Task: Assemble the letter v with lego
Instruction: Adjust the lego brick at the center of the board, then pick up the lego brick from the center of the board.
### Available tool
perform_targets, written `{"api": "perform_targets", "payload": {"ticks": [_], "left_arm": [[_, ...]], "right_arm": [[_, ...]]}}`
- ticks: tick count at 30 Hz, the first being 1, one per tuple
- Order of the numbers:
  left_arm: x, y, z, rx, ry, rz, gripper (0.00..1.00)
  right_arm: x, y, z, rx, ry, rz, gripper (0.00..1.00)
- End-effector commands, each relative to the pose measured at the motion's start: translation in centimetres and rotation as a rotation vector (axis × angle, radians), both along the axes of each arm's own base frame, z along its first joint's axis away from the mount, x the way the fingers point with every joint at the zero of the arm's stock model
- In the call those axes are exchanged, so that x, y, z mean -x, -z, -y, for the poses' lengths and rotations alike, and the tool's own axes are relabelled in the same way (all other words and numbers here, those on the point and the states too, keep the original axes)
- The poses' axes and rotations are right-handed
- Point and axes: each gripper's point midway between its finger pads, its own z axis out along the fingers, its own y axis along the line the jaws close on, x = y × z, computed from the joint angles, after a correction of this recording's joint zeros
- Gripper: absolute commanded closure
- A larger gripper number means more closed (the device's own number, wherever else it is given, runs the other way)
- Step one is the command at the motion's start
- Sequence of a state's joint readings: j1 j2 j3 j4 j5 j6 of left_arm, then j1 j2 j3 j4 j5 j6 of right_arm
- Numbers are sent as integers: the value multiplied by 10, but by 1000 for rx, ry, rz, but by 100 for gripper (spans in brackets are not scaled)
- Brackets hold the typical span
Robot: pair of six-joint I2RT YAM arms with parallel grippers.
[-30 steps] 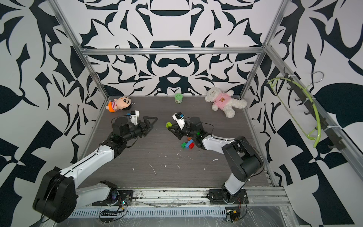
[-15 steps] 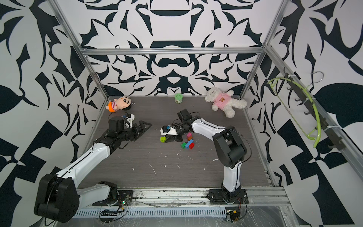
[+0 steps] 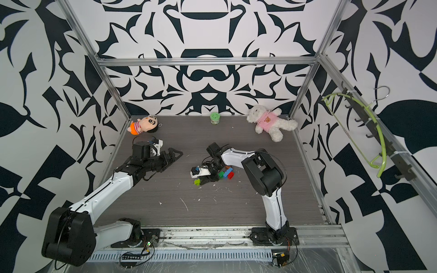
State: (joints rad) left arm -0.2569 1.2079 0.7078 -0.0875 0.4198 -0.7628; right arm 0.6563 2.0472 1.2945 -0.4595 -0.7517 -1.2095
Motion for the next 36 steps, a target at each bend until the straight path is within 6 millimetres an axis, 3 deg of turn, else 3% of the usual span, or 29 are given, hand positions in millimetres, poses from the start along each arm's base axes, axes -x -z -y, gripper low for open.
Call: {"api": "perform_targets", "payload": {"ticks": [1, 4, 9, 15, 19, 21, 22, 25, 27, 29, 33, 36], "left_arm": [[4, 14, -3, -28, 3, -24, 1], [4, 16, -4, -33, 4, -27, 1], [4, 17, -1, -26, 17, -35, 1], [8, 22, -3, -46, 23, -46, 1], [12, 27, -4, -70, 49, -57, 1], [13, 25, -1, -85, 80, -36, 1], [16, 25, 3, -101, 108, -20, 1], [23, 30, 14, -222, 164, 12, 1], [31, 36, 26, -312, 223, 25, 0], [40, 49, 39, -385, 292, 21, 1], [61, 72, 67, -521, 439, 42, 2], [66, 87, 84, -602, 516, 64, 7]], "right_arm": [[-5, 0, -3, 52, -16, 54, 90], [-9, 7, -1, 82, -4, 68, 87], [-15, 13, -1, 103, 5, 92, 64], [-25, 7, -3, 94, 29, 137, 52], [-37, -27, -10, 31, 128, 187, 42], [-36, -51, -8, 6, 181, 186, 20], [-36, -64, -6, -7, 220, 191, 0], [-30, -92, 7, -51, 344, 195, 0], [-30, -113, 22, -68, 484, 145, 0], [-50, -129, 48, -63, 758, 58, 0], [-90, -140, 134, -57, 1312, -111, 0], [-98, -141, 178, -96, 1520, -195, 0]]}}
